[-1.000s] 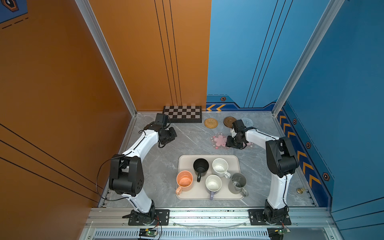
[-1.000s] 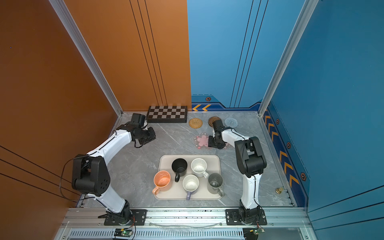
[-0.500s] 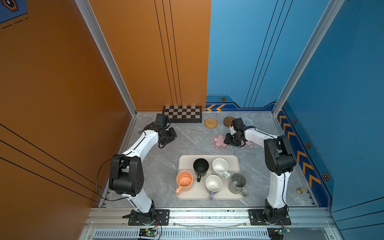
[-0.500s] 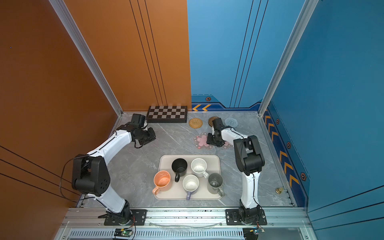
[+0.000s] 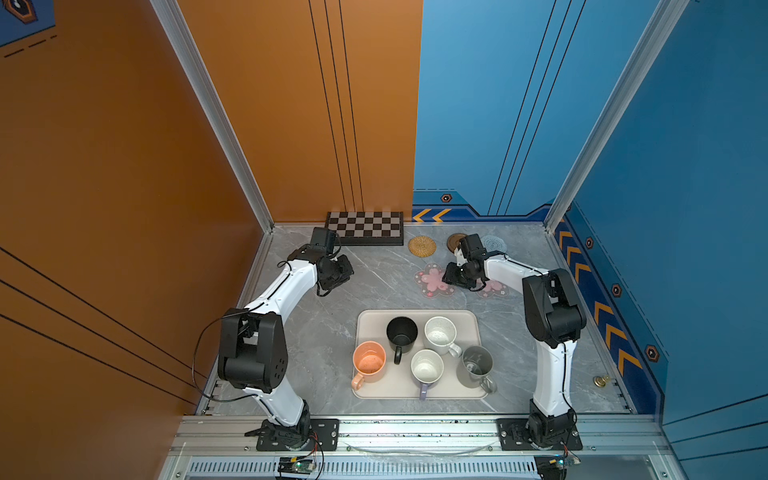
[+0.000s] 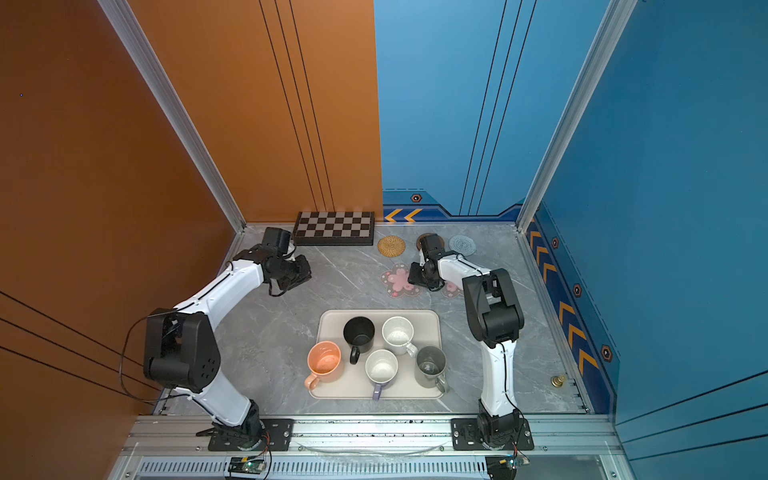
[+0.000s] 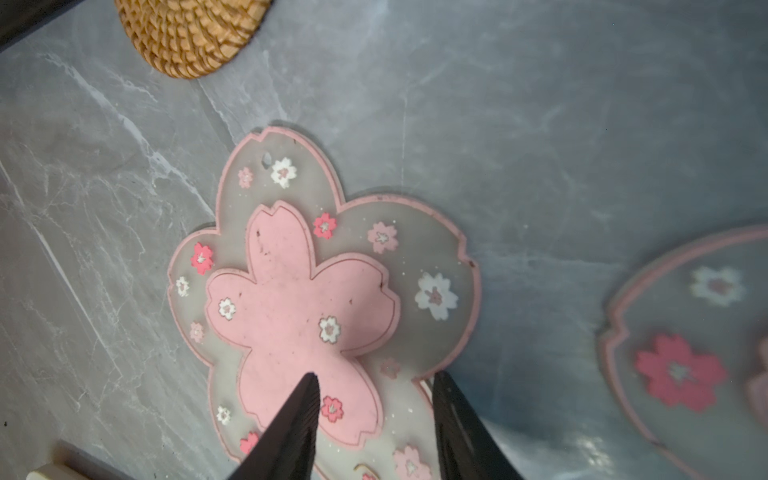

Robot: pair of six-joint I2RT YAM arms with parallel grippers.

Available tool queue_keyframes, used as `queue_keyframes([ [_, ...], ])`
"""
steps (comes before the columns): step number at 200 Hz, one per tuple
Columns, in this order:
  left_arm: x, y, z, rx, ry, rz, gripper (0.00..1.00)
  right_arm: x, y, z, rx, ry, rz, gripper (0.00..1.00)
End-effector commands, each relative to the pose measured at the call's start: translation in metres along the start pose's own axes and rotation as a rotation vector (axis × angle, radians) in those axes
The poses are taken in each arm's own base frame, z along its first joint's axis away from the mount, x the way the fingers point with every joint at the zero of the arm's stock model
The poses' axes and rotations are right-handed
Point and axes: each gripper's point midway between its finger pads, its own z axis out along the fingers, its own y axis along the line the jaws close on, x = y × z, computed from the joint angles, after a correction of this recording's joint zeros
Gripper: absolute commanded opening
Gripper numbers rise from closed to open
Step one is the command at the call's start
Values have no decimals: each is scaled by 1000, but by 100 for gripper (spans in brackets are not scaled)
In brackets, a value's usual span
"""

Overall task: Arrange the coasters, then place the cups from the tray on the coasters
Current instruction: 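Swing the right gripper back toward the tray of mugs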

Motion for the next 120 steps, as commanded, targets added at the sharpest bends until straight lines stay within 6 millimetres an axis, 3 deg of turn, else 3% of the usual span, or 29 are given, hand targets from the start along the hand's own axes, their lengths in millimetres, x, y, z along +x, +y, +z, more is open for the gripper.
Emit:
queue_keyframes([
  [1,1,6,-1,-19,-2,-14,10,28,-14,13,43,85,42,47],
  [73,5,1,2,-7,13,-3,10,42,-26,8,54,110,78,47],
  [81,5,0,2,-5,15,-2,10,33,-19,-3,39,78,68,47],
  [120,6,-1,0,-1,13,6,10,12,-21,-20,46,22,74,48],
])
